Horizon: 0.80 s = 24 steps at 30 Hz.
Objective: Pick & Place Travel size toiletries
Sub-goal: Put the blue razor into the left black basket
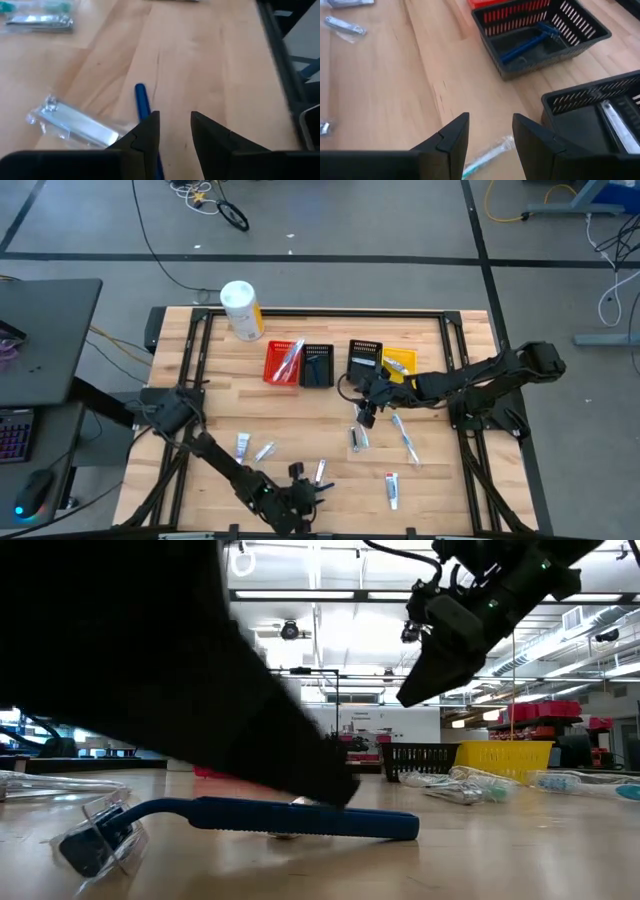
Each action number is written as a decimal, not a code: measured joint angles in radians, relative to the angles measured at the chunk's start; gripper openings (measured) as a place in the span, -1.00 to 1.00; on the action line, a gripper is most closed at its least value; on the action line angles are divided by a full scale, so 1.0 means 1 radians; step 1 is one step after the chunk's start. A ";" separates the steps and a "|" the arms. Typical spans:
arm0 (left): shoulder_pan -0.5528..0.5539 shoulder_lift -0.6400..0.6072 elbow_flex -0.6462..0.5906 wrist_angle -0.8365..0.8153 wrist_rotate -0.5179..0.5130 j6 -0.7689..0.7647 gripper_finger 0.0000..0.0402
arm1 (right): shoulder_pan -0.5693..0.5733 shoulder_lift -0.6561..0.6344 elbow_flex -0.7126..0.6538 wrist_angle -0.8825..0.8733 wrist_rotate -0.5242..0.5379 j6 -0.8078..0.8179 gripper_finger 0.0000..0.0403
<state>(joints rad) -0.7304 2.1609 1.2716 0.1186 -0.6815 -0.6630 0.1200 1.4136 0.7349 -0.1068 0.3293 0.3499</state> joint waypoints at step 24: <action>0.031 -0.020 0.016 -0.138 0.010 -0.069 -0.19 | -0.001 0.000 -0.020 0.148 -0.079 -0.089 -0.20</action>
<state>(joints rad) -0.6998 2.1410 1.2877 -0.0194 -0.6713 -0.7319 0.1192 1.4136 0.7147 0.0412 0.2504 0.2607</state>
